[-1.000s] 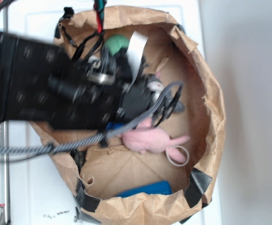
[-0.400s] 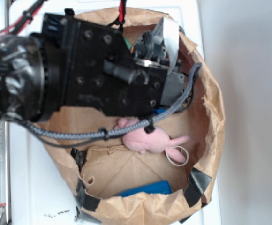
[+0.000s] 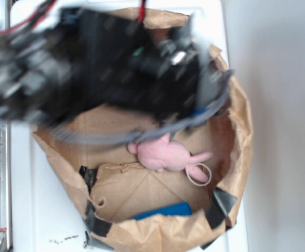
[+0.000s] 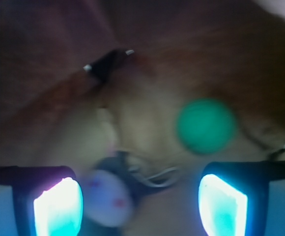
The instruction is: Grab the green ball.
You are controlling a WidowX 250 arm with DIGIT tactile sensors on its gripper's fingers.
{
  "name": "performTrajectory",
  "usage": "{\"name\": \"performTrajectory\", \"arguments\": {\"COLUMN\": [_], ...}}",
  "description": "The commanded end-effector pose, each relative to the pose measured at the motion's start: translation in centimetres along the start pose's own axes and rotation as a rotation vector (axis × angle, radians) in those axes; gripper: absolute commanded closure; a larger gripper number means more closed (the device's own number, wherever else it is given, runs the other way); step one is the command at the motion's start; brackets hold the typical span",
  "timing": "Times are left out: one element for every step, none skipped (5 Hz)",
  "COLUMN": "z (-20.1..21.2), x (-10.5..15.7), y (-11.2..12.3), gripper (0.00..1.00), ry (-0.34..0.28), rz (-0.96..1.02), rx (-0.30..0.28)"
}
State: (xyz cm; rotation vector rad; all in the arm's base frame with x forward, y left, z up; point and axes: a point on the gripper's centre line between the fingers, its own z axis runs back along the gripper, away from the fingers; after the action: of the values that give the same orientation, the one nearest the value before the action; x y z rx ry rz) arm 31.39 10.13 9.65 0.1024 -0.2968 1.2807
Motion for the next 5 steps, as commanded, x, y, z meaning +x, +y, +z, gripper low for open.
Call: {"name": "performTrajectory", "arguments": {"z": [0.8, 1.1, 1.5, 1.2, 0.3], "x": [4.4, 4.2, 2.2, 0.7, 0.8], "y": [0.8, 2.2, 4.6, 5.8, 5.2], "gripper": [0.0, 0.0, 0.0, 0.0, 0.0], "ry": [0.157, 0.137, 0.074, 0.013, -0.001], "rz": [0.001, -0.005, -0.065, -0.09, -0.063], "rx": [-0.112, -0.13, -0.18, -0.191, -0.166]}}
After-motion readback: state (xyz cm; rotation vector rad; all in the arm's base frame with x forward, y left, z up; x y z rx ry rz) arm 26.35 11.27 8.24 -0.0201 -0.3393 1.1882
